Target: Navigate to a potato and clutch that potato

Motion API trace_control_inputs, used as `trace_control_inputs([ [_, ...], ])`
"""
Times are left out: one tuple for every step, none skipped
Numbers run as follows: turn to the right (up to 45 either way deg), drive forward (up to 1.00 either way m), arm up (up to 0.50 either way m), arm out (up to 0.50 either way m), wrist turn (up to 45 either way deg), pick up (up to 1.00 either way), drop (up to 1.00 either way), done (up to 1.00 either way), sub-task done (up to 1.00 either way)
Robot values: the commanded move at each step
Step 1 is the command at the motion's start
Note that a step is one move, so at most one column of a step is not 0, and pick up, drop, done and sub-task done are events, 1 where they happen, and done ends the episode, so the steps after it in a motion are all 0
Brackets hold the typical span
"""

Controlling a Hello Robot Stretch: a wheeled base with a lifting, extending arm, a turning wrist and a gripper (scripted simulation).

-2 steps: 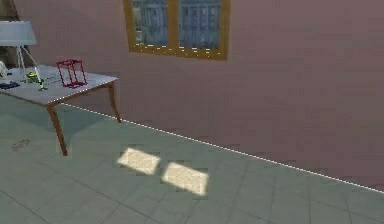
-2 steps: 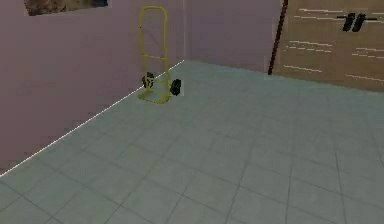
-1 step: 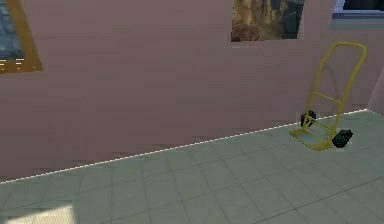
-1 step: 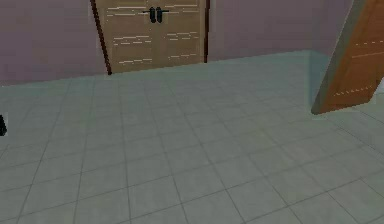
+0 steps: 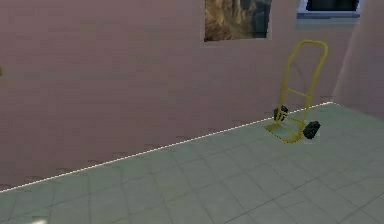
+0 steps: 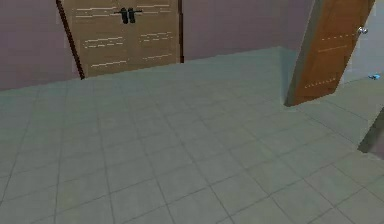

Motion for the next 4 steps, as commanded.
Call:
trace_control_inputs([
  [0.0,0.15,0.0,0.0,0.0,0.0,0.0,0.0,0.0],
  [-45.0,0.0,0.0,0.0,0.0,0.0,0.0,0.0,0.0],
  [-30.0,0.0,0.0,0.0,0.0,0.0,0.0,0.0,0.0],
  [0.0,0.85,0.0,0.0,0.0,0.0,0.0,0.0,0.0],
])
